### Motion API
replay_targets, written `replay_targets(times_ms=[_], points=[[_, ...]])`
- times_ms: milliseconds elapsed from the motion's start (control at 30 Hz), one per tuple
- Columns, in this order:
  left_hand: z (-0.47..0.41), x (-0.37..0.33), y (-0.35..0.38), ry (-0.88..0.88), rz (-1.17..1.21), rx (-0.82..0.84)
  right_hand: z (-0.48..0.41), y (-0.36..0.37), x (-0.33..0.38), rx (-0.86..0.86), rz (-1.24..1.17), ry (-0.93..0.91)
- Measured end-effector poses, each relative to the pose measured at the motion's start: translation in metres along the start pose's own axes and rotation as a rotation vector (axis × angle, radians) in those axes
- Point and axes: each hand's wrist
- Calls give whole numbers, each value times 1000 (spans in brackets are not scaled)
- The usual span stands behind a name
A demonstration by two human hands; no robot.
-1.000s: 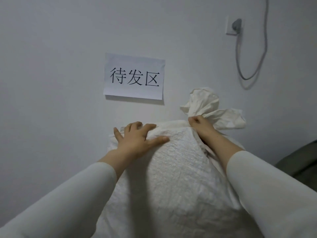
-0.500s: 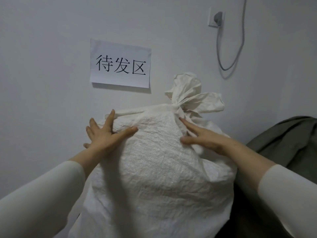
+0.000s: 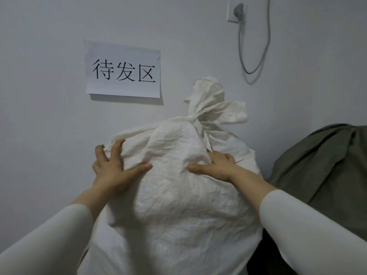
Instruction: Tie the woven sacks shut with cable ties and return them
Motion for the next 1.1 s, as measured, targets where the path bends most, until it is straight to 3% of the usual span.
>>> replay_targets(times_ms=[167, 333, 433, 533, 667, 967, 1100], points=[[2, -28, 20, 61, -38, 28, -13, -8, -32, -61, -23, 63], [9, -29, -1, -5, -180, 123, 6, 0, -13, -130, -85, 95], [21, -33, -10, 104, -214, 109, 32, 2, 7, -409, -226, -25], [32, -40, -4, 237, -298, 160, 49, 14, 19, -579, -29, -170], [38, -37, 13, 285, -387, 291, 42, 36, 9, -397, 187, -130], [36, -33, 27, 309, -425, 351, 31, 38, -3, -208, 179, -66], [42, -47, 20, 238, -405, 394, 44, 30, 7, -117, 198, 29]])
Point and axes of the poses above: each hand's wrist, its own z-axis away from the middle knuckle, its own y-axis out of the palm, x = y × z, and after that the axes turned 14 degrees about y, right-handed
